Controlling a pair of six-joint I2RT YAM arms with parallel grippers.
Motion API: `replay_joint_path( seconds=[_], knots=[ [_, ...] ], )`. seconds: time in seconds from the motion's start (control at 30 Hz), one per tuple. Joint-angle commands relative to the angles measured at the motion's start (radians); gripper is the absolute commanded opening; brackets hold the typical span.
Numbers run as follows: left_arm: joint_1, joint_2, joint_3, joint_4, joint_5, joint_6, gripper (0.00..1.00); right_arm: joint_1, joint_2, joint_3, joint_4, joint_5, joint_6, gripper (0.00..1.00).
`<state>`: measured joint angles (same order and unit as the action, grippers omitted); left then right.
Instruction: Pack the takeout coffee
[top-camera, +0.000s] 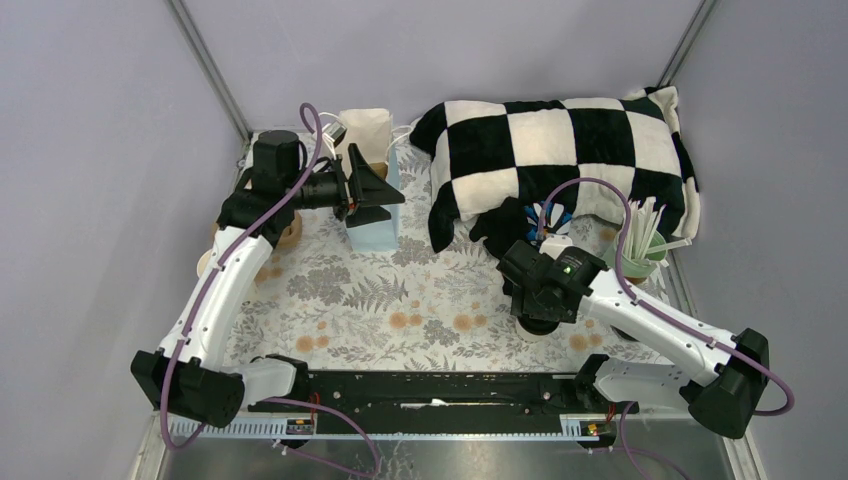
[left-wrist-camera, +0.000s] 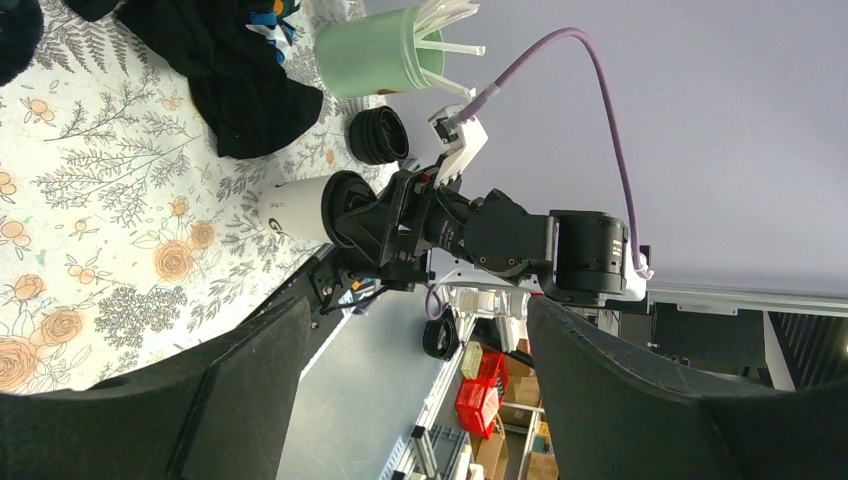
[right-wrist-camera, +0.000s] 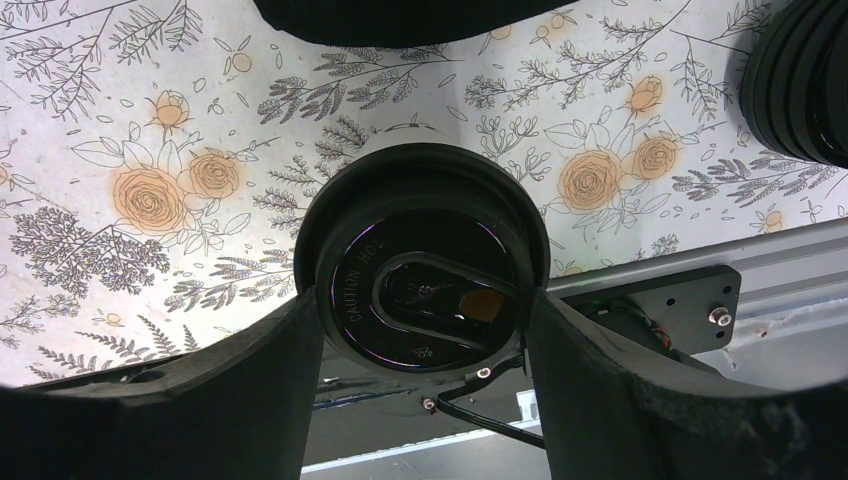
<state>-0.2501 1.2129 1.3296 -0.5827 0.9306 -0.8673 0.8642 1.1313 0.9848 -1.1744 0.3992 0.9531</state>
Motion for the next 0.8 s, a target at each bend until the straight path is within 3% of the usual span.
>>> replay_joint_path(
  seconds=[0.0,0.27,0.53,0.67,0.77],
  knots=[
    [-0.009,0.002,0.054,0.029,0.006,0.017,0.83,0.009,0.009,-0.035,-0.021,0.022,0.023,0.75],
    [-0.036,-0.003,0.073,0.001,-0.016,0.04,0.87,0.008,0.019,0.12,-0.073,-0.001,-0.028,0.88],
    [-0.192,0.02,0.154,-0.1,-0.169,0.104,0.9,0.008,-0.007,0.261,-0.197,0.0,-0.027,0.97],
    [-0.356,0.038,0.15,-0.1,-0.297,0.089,0.89,-0.01,-0.118,0.218,-0.189,0.031,0.019,0.86],
    [-0.479,0.081,0.147,-0.096,-0.377,0.076,0.85,-0.131,-0.167,0.162,-0.161,-0.02,-0.036,0.77]
  ],
)
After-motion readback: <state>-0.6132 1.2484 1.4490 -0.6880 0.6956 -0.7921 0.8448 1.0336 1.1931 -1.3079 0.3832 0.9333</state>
